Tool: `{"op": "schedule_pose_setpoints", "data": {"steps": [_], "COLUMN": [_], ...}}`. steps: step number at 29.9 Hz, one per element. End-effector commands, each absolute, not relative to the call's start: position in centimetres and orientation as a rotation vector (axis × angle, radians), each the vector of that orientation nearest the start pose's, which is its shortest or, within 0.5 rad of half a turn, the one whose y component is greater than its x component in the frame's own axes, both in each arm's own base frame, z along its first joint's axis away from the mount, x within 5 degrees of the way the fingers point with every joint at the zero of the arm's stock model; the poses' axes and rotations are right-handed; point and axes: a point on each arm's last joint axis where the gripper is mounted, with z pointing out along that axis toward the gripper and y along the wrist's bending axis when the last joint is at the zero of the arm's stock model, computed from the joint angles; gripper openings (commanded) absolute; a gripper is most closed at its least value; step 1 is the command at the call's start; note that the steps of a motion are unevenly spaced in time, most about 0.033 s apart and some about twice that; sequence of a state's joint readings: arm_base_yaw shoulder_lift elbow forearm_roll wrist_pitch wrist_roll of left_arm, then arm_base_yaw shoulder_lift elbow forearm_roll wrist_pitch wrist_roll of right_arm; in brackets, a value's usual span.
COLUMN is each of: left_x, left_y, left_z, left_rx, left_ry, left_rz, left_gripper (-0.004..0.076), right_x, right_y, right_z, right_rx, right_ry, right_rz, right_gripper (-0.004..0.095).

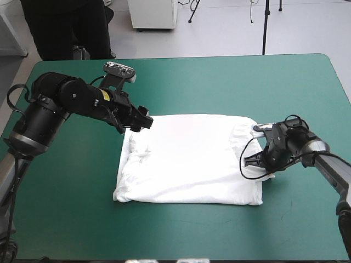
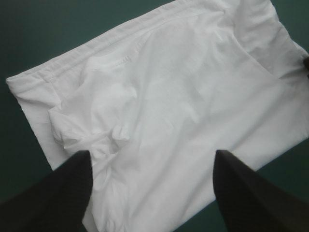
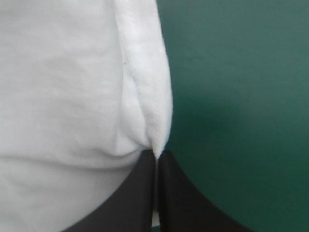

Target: Fold the cloth

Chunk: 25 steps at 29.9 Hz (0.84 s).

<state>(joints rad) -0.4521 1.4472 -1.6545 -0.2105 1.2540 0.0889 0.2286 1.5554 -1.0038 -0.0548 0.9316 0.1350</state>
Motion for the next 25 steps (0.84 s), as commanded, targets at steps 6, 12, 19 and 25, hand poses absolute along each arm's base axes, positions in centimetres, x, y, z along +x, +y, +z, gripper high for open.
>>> {"op": "schedule_pose_setpoints", "data": {"steps": [6,12,19,25], "left_x": [23.1,23.1,23.1,23.2], "left_y": [-13.4,-13.3,-13.2,-13.1], "left_z": [45.3,45.3,45.3,45.3], "left_rx": [0.675,0.67,0.665,0.664], "left_ry": [2.399,2.396,2.4,2.4], "left_rz": [-0.44,-0.421,-0.406,-0.394], "left_gripper": [0.051,0.051,0.051,0.051], "right_x": [28.4,29.0,29.9,30.2], "right_y": [8.1,10.8,13.4,13.9], "right_z": [30.9,29.0,25.3,23.6], "right_rx": [-0.269,-0.389,-0.577,-0.645], "right_ry": [2.697,2.731,2.804,2.862], "right_rz": [0.338,0.396,0.276,0.28], "right_gripper": [-0.0017,-0.0017,-0.0016,0.0046]}}
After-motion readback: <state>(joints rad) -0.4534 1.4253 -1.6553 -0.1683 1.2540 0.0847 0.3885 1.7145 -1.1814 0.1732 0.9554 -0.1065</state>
